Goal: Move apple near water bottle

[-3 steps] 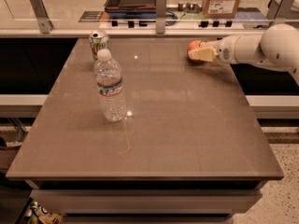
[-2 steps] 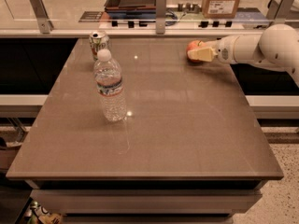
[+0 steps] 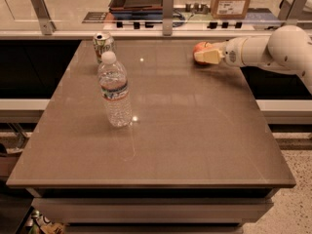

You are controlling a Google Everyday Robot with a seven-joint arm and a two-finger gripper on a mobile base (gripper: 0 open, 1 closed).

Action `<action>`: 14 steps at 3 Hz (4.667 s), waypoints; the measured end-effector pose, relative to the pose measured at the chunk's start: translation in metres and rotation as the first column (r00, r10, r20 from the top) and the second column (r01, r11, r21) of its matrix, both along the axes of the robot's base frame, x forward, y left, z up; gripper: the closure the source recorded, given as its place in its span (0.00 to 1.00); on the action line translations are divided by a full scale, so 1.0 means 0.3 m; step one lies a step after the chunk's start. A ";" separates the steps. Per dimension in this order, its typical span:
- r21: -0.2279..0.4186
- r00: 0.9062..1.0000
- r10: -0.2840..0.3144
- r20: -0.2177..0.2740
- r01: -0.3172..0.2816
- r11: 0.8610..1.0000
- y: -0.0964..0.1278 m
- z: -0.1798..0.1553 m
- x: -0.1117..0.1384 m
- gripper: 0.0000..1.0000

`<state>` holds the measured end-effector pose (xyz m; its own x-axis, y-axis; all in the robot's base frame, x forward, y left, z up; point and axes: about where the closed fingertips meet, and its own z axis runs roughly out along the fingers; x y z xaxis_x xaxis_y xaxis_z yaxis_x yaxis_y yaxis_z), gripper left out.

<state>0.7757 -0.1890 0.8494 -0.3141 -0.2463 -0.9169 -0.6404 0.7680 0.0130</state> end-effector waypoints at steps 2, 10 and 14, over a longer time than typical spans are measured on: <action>0.008 1.000 0.025 -0.003 -0.025 1.000 0.006 0.038 -0.011 1.00; -0.038 0.979 0.205 0.011 -0.204 0.978 0.133 0.289 -0.593 1.00; -0.035 0.933 0.359 0.018 -0.358 0.933 0.322 0.163 -0.841 1.00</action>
Offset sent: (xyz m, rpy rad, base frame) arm -0.0099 -0.0019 0.0349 0.0183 0.0035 0.0574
